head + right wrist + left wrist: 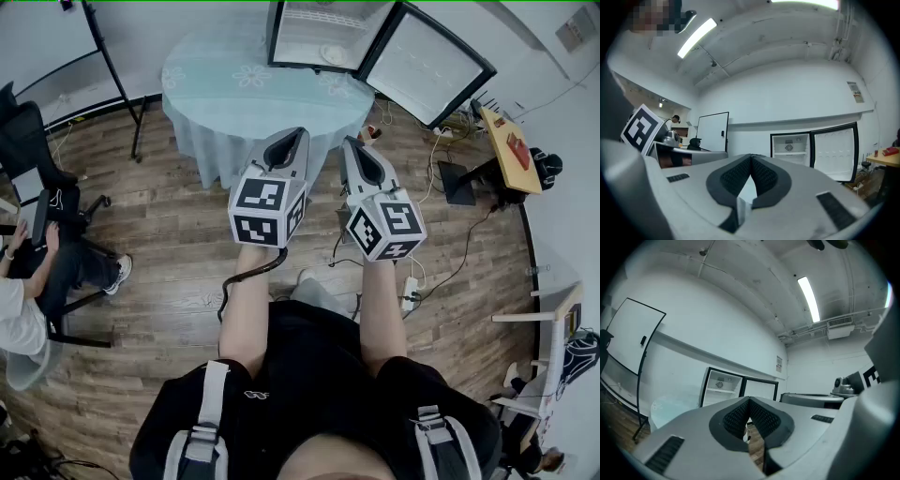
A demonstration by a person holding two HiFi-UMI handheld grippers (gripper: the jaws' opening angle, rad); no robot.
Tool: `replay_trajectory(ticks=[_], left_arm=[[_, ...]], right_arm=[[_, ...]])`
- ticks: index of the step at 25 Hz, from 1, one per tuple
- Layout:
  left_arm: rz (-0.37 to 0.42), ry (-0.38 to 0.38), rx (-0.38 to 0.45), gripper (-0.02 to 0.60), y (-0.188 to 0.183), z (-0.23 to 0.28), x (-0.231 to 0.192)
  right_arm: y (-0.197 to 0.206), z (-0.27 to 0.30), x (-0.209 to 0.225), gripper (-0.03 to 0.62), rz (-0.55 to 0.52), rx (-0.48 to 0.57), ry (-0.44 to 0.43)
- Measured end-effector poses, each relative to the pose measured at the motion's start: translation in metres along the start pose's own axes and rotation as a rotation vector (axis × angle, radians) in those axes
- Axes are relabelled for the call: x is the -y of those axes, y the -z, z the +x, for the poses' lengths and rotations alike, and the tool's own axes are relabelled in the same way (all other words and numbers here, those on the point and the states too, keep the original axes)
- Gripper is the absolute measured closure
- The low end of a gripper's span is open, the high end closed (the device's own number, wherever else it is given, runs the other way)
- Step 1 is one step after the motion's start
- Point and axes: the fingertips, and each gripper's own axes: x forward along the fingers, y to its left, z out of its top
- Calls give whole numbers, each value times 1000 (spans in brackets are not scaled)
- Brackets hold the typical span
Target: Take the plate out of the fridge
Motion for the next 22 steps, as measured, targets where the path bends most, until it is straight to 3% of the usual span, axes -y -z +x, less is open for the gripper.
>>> replay_trajectory(ticks=[12, 16, 22], left_arm=[[-24, 78, -12, 569, 5, 16, 11], [-20, 92, -2, 569, -1, 27, 19], [-46, 102, 4, 569, -2, 37, 13]], right_arm=[[2, 3, 9, 592, -13, 20, 23], [-12, -1, 36, 591, 32, 93, 107], [-12, 2, 56, 591, 32, 94, 188]])
